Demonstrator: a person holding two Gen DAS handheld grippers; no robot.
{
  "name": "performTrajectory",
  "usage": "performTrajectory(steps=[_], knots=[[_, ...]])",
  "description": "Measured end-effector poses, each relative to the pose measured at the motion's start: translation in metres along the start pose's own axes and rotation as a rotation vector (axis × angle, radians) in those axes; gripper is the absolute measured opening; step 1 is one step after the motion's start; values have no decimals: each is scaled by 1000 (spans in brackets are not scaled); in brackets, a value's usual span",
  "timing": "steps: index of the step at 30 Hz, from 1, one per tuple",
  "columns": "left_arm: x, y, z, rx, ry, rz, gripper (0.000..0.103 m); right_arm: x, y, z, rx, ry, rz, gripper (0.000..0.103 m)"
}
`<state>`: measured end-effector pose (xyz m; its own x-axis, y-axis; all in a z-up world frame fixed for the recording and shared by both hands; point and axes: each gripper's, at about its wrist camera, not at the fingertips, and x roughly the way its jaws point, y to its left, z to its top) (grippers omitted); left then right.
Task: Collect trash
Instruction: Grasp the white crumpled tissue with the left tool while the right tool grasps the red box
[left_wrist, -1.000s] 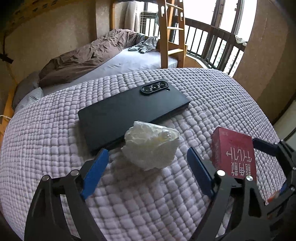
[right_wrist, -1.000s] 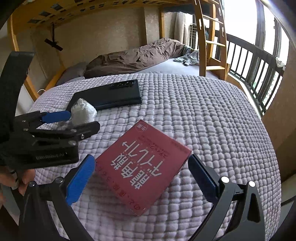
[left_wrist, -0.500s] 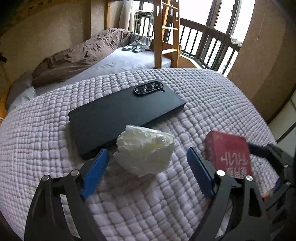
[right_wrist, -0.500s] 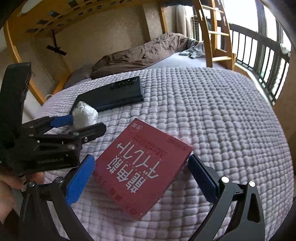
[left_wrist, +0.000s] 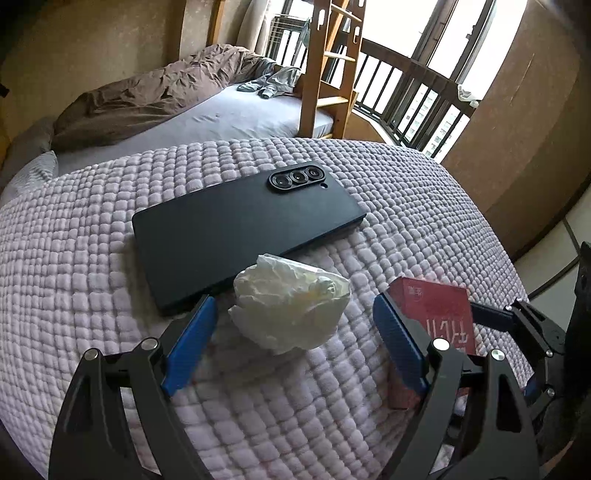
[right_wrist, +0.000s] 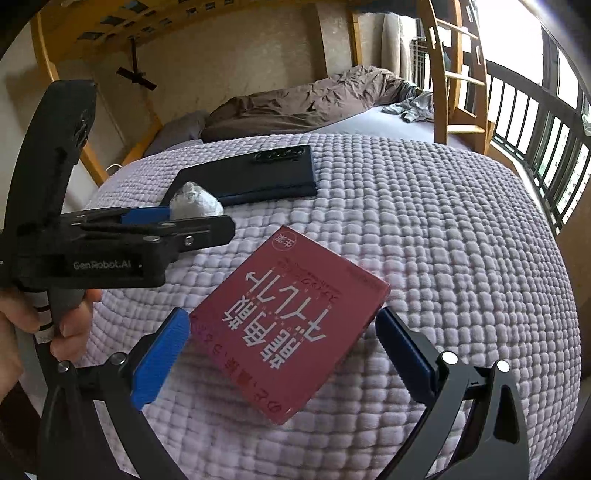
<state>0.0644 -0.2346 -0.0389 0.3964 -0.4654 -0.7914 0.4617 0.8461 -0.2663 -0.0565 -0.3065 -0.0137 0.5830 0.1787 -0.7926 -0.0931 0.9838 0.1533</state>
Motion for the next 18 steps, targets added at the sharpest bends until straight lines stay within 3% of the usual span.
performTrajectory(steps=[4,11,18], knots=[[-2,3,0,-7,2,-4,88,1,-4,2,55,41,7,99],[-6,7,-2,-41,2,-8,88,-2,-19,6,295,50,35,99],[-5,1,0,-22,12,4,88,12,9,11,222,53,-95,99]])
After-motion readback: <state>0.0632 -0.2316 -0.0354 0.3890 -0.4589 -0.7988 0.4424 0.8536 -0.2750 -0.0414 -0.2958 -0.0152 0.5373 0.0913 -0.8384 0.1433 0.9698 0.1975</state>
